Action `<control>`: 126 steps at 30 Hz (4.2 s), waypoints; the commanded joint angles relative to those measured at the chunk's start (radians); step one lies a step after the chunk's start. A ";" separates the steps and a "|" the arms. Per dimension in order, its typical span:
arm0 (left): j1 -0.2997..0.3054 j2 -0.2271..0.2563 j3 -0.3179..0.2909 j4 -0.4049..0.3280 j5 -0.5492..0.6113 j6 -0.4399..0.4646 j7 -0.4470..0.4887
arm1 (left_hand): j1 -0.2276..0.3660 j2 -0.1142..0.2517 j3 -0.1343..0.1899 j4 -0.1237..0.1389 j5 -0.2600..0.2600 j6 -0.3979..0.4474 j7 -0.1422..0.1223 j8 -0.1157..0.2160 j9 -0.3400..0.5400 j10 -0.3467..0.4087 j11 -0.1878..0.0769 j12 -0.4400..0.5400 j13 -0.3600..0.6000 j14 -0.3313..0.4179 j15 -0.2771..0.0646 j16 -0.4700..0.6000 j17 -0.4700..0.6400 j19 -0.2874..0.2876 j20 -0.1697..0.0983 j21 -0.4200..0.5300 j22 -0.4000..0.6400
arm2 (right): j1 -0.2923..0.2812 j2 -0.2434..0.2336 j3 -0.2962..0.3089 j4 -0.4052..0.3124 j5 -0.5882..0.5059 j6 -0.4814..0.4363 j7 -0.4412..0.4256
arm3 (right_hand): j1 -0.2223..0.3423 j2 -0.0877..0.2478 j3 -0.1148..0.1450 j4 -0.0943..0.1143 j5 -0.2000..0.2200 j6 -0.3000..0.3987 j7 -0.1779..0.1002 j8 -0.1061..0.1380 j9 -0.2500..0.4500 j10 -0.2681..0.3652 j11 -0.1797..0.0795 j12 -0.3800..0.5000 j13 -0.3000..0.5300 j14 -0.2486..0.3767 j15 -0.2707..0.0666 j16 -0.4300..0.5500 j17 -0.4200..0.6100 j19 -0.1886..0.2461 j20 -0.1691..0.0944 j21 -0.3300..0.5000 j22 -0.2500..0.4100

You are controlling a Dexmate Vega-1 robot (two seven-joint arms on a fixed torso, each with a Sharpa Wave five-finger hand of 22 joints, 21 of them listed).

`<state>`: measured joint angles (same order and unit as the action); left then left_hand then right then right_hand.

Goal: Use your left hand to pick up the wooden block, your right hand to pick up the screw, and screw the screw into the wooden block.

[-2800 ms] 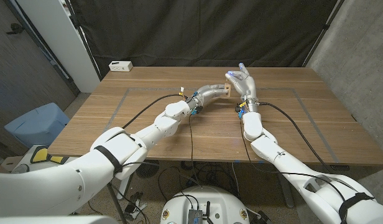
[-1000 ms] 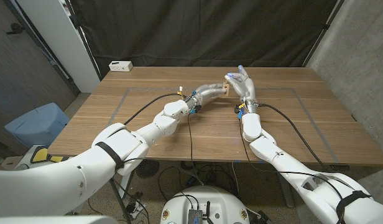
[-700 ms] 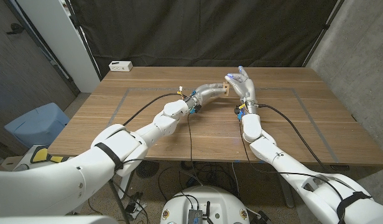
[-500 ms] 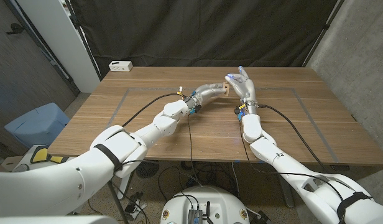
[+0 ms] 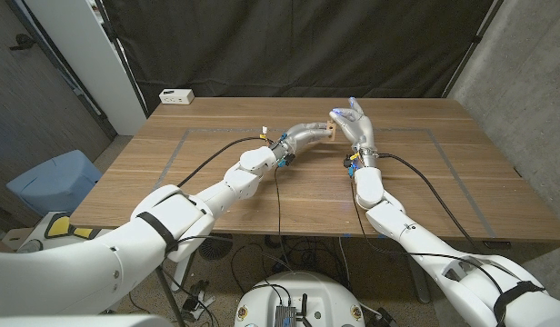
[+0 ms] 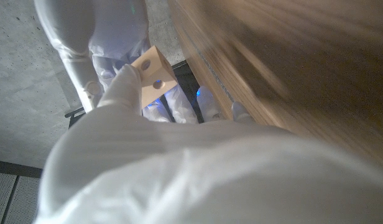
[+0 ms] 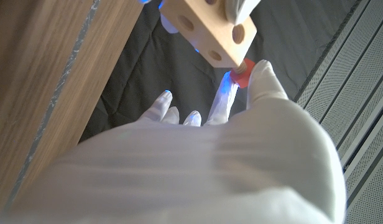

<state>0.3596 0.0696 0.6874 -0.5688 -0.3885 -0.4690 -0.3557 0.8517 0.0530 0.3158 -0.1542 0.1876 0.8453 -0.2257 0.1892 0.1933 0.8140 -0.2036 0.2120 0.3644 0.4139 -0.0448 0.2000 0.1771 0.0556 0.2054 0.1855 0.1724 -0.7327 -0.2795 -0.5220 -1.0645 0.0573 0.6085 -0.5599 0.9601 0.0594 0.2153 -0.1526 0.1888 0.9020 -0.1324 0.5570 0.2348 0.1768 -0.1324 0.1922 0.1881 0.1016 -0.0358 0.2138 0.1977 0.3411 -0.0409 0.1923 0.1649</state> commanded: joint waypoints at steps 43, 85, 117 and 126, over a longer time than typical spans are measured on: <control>0.011 -0.003 0.001 -0.003 -0.001 -0.014 0.002 | -0.006 0.001 0.006 0.003 0.007 0.027 0.002 0.010 0.003 0.006 0.000 0.001 -0.001 0.004 -0.022 0.002 0.003 0.001 0.006 0.006 0.002 | -0.037 -0.015 0.013 -0.071 -0.003 -0.048 -0.014 | 0.013 0.005 -0.002 0.004 0.005 0.023 -0.011 0.025 0.005 0.002 -0.002 0.001 0.003 -0.003 -0.014 -0.001 0.004 -0.003 -0.022 0.000 0.006; 0.001 -0.016 0.000 0.028 -0.003 -0.027 -0.004 | -0.001 0.001 0.006 0.003 0.006 0.029 0.002 0.010 0.003 0.005 0.003 0.002 -0.001 0.006 -0.025 0.003 0.003 0.001 0.006 0.006 0.002 | -0.068 -0.003 0.030 -0.153 0.006 -0.117 -0.054 | 0.015 0.007 -0.003 0.004 0.004 0.020 -0.012 0.024 -0.002 0.004 0.003 0.001 0.003 -0.003 -0.009 0.000 0.004 -0.001 -0.021 0.001 0.006; 0.006 -0.013 -0.007 0.028 -0.008 -0.035 -0.013 | -0.003 0.001 0.005 0.004 0.007 0.026 0.002 0.010 0.003 0.003 0.001 0.002 0.000 0.005 -0.024 0.003 0.003 0.001 0.006 0.006 0.002 | -0.068 0.013 0.016 -0.146 -0.013 -0.124 -0.081 | 0.014 0.007 -0.006 0.005 0.004 0.022 -0.010 0.027 -0.003 0.004 0.002 0.001 0.003 -0.003 -0.009 0.000 0.005 -0.003 -0.020 0.000 0.006; 0.018 -0.001 -0.006 -0.003 -0.006 -0.025 -0.004 | -0.003 0.002 0.005 0.004 0.007 0.025 0.002 0.009 0.003 0.005 0.001 0.002 -0.001 0.005 -0.025 0.003 0.003 0.001 0.006 0.006 0.002 | -0.066 0.012 0.017 -0.139 -0.013 -0.117 -0.082 | 0.013 0.007 -0.007 0.005 0.004 0.022 -0.012 0.028 -0.001 0.006 0.003 0.002 0.003 -0.002 -0.009 0.001 0.005 -0.004 -0.020 0.000 0.006</control>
<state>0.3628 0.0551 0.6811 -0.5373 -0.3949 -0.5095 -0.3698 0.8547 0.0500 0.3198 -0.1540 0.1873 0.8453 -0.2257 0.1892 0.1933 0.8140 -0.2036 0.2121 0.3623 0.4139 -0.0448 0.2000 0.1771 0.0555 0.2054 0.1855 0.1725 -0.8021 -0.2693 -0.5032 -1.2138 0.0460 0.4812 -0.6385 0.9675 0.0668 0.2065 -0.1532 0.1886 0.9036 -0.1308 0.5625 0.2296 0.1767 -0.1323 0.1922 0.1881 0.1016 -0.0358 0.2138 0.1974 0.3411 -0.0409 0.1923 0.1649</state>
